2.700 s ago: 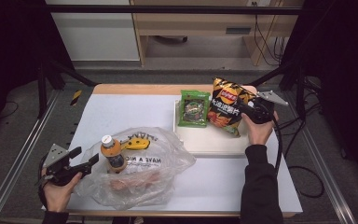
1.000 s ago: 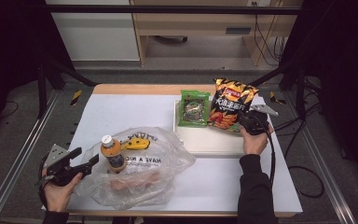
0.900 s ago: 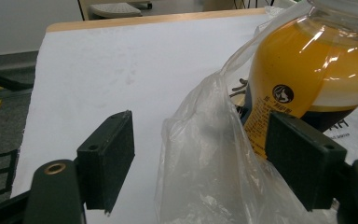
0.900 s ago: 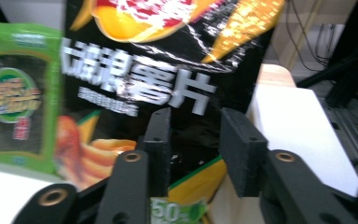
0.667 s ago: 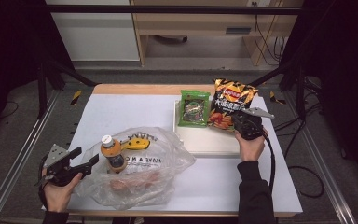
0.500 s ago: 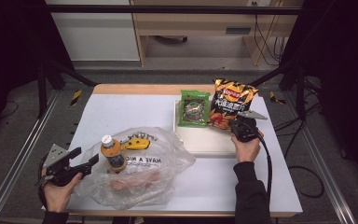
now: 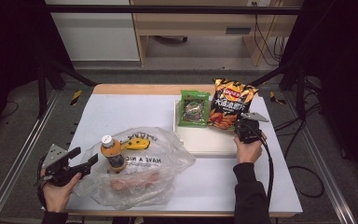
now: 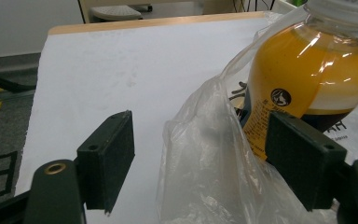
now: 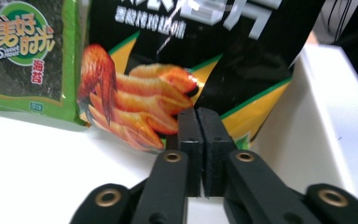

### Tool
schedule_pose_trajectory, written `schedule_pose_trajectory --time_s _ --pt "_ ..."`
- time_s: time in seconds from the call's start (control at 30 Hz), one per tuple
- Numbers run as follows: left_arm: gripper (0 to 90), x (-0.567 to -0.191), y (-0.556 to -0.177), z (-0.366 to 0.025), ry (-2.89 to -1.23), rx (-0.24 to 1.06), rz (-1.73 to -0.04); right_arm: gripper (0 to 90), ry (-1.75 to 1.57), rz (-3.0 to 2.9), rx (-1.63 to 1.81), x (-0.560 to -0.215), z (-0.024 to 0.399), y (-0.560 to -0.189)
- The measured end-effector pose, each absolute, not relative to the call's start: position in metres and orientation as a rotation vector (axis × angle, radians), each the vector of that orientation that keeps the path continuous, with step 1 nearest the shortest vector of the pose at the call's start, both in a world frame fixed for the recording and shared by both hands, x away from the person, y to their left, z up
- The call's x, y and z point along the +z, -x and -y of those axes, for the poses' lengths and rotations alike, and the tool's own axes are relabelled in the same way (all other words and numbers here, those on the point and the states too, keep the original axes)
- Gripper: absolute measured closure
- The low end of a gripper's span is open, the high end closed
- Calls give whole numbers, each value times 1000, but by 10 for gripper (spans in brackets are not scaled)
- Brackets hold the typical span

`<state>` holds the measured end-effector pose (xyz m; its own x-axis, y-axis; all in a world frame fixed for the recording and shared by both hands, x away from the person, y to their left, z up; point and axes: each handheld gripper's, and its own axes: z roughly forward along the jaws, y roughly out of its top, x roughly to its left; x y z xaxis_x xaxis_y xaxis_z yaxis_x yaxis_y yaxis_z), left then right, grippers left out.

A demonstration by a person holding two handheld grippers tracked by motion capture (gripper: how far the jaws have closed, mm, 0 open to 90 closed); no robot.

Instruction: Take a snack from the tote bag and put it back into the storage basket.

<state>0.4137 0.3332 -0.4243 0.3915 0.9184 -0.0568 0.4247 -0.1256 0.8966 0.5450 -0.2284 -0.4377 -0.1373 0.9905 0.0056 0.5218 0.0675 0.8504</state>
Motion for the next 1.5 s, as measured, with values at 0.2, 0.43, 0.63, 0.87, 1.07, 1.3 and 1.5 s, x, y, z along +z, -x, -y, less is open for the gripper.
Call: schedule_pose_trajectory --time_s 0.2,0.43,0.63,0.87,1.07,1.3,1.5 --pt "243 -418 -410 -335 -1704 677 -1175 796 -1429 -1718 1083 -421 229 -530" --pt "268 -408 -405 -340 -1667 697 -1154 707 -1324 -1716 1233 -392 232 -495" --pt "302 -397 -398 -342 -1652 700 -1115 612 -1262 -1737 1324 -379 229 -469" --pt "367 -391 -394 -336 -1664 685 -1077 554 -1150 -1815 1401 -368 211 -444" --pt "425 -389 -391 -331 -1677 658 -1055 547 -1066 -1888 1470 -361 187 -433" --pt "532 -388 -388 -327 -1691 619 -1042 554 -933 -1970 1563 -347 140 -425" --pt "674 -390 -385 -317 -1759 558 -1021 591 -787 -2096 1627 -339 80 -419"
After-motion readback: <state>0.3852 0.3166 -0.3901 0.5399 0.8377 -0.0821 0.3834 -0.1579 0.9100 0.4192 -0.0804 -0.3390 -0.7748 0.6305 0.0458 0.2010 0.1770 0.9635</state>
